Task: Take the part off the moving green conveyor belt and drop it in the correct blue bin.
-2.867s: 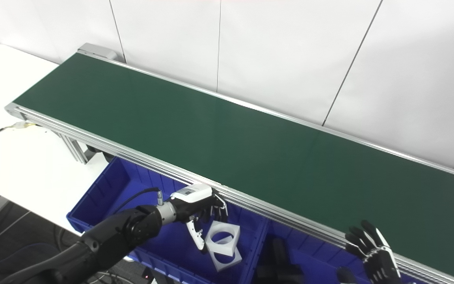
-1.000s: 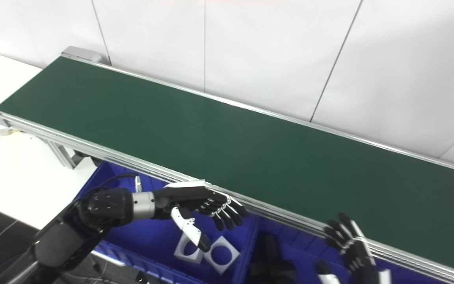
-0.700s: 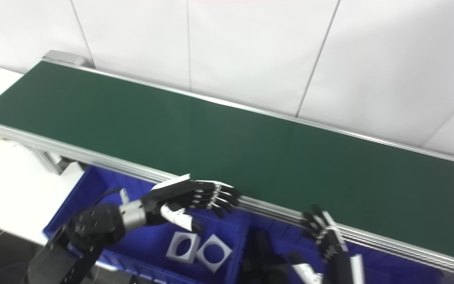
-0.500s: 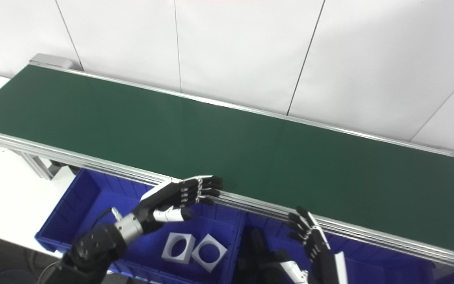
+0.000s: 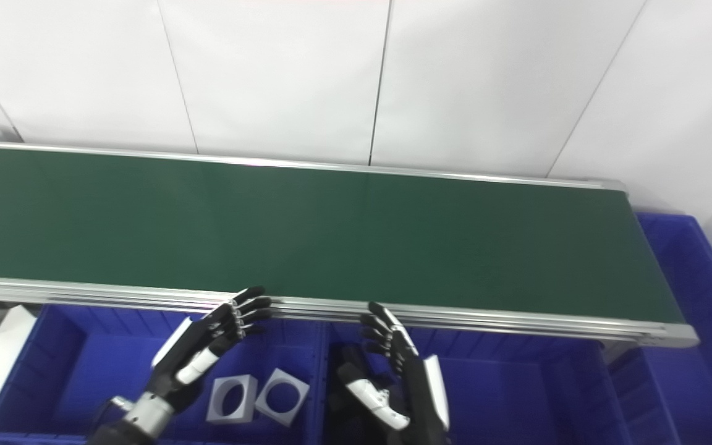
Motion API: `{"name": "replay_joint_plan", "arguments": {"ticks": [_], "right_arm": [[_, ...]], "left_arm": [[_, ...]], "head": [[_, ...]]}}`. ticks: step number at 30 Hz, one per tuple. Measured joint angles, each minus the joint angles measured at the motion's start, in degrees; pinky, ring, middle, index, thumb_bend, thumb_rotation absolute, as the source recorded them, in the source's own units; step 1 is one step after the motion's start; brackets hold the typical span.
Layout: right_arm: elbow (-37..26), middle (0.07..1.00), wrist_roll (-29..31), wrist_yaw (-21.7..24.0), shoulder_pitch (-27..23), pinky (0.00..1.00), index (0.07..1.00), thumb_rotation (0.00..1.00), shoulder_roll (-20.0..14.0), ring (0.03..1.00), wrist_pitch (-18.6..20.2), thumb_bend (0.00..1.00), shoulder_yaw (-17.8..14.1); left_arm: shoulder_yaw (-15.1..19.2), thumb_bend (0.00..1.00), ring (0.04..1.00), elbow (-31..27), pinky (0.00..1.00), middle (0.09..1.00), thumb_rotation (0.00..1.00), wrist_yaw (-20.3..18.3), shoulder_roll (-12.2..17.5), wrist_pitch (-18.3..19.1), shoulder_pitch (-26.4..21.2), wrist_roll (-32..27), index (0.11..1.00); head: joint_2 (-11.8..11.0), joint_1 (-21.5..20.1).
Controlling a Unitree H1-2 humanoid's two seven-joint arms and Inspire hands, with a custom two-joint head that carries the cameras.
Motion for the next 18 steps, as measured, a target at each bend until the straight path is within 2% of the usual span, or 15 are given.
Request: {"name": "replay_joint_plan", "arguments": {"ticks": [5,13,18], "right_arm": [[1.3,0.82,-0.1,-0.9,-0.4,0.74,0.88,0.58,0.2,0.792,-0.4,0.73,0.2],[2.1,0.824,-0.4,-1.8,-0.7,0.74,0.882,0.56,0.4,0.798,-0.5,0.73,0.7],[2.3,0.824,-0.4,-1.9,-0.8,0.74,0.882,0.56,0.4,0.798,-0.5,0.72,0.8]], "left_arm": [[-0.4,0.88,0.836,-0.5,0.77,0.848,0.67,-0.1,0.9,-0.3,0.0,0.0,0.868],[-0.7,0.96,0.814,-4.8,0.75,0.831,0.66,0.0,0.9,-0.1,0.7,0.2,0.858],[-0.7,0.99,0.803,-7.4,0.74,0.821,0.65,1.6,0.8,0.4,2.3,2.2,0.834]], "head": [[-0.2,0.1],[-0.4,0.7],[-0.9,2.5]]}}
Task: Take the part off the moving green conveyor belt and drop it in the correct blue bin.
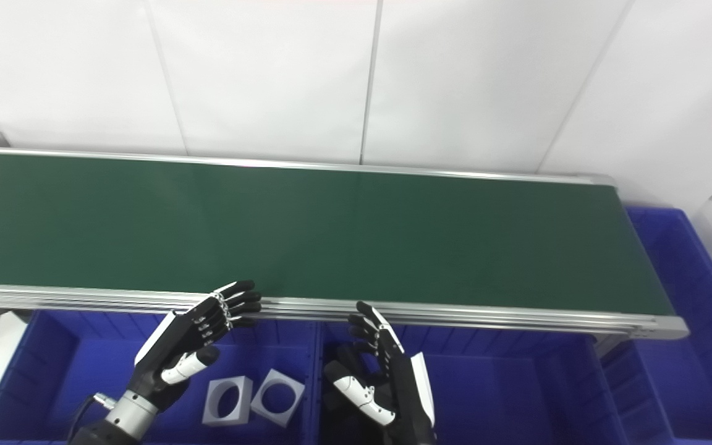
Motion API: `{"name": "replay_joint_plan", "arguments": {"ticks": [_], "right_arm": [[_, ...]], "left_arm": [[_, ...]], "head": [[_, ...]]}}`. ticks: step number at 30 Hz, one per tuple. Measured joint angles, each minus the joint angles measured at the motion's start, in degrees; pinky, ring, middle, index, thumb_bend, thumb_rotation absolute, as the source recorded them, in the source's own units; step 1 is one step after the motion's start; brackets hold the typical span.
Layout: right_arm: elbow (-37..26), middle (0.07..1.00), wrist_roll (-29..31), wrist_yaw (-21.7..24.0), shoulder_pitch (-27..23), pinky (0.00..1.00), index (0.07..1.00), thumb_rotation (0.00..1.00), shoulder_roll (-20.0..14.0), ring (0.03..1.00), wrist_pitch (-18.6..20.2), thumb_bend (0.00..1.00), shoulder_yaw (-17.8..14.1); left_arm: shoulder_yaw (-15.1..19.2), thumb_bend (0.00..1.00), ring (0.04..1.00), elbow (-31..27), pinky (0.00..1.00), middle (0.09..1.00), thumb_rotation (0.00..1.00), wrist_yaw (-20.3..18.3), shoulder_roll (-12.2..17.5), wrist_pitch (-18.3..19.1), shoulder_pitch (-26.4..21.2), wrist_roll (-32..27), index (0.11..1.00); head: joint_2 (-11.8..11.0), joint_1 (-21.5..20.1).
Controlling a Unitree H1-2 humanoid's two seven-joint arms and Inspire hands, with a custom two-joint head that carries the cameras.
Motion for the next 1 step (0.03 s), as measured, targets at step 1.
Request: {"name": "replay_joint_plan", "arguments": {"ticks": [1], "right_arm": [[0.0,0.825,0.0,0.0,0.0,0.74,0.883,0.56,0.0,0.799,0.0,0.72,0.0]], "left_arm": [[0.0,0.99,0.803,-0.4,0.74,0.82,0.65,0.1,0.0,0.1,0.3,0.3,0.832]], "head": [[0.0,0.0]]}}
